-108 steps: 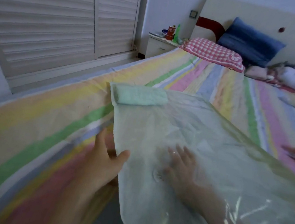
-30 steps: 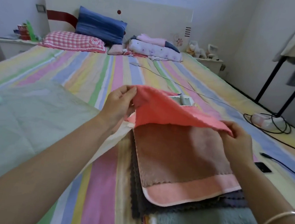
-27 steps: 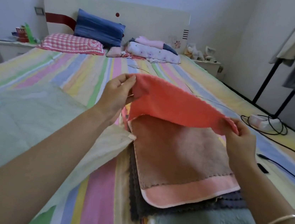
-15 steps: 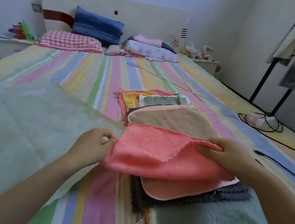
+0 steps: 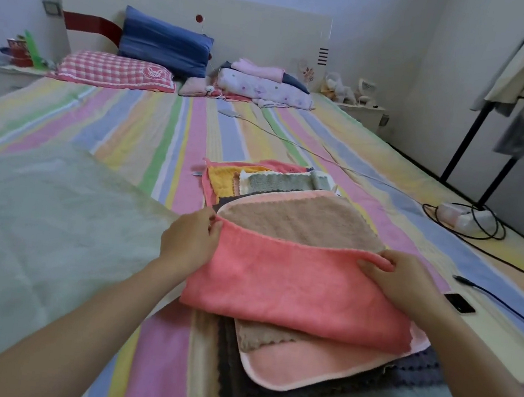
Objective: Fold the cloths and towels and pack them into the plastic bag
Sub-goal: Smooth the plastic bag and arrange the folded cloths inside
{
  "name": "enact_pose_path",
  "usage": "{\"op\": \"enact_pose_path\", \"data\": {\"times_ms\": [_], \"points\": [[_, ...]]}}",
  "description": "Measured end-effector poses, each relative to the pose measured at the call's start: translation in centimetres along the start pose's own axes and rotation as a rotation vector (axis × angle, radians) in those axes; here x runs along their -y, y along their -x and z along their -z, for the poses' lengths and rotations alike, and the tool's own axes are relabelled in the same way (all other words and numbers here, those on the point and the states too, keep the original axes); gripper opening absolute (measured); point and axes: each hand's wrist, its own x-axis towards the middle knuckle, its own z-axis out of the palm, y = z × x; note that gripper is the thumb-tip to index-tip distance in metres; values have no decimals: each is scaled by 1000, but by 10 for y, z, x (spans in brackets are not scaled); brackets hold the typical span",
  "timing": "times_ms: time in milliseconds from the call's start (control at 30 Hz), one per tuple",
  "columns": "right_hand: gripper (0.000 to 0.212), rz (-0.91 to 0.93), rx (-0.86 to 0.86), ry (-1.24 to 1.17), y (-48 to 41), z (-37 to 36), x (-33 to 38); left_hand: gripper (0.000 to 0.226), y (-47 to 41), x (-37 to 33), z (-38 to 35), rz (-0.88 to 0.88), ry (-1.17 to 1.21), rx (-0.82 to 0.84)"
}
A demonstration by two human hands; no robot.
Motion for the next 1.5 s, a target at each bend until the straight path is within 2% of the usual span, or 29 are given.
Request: {"op": "enact_pose_path", "data": {"times_ms": [267, 400, 467, 533, 600, 633, 767, 867, 933, 1000, 1100, 1200, 1333, 1500], "points": [[19, 62, -158, 176, -12, -18, -16, 21, -13, 9, -26, 11, -73, -31], [28, 23, -218, 320, -5, -23, -12, 23, -15, 16, -31, 111, -47, 106], [45, -73, -201, 401, -2, -24, -8, 29, -17, 15, -27, 195, 76, 196], [63, -191, -164, 409, 1, -23, -6, 32, -18, 13, -20, 314, 338, 258], [69, -266, -142, 403, 3, -22, -6, 33, -17, 11, -12, 443, 615, 367], [68, -285, -134, 382, 4, -20, -7, 35, -17, 12, -9, 484, 671, 417], [63, -315, -49, 211, 12, -14, 1, 34, -14, 19, -3, 485, 573, 510], [70, -320, 8, 267, 19, -11, 8, 31, -8, 25, -4, 431, 587, 536], [63, -303, -2, 308, 25, -12, 12, 26, -3, 28, -5, 404, 657, 520], [46, -249, -65, 246, 31, -13, 17, 26, 0, 30, -4, 377, 700, 477], [22, -162, -92, -40, 41, -13, 37, 19, 7, 29, 1, 323, 722, 398], [2, -106, -22, -379, 48, -14, 74, 16, 17, 28, 16, 264, 696, 326], [5, 40, 76, -474, 46, -28, 128, 19, 34, 24, 48, 252, 765, 299], [16, 181, 166, -485, 39, -62, 202, 20, 50, 58, 108, 311, 801, 141]]}}
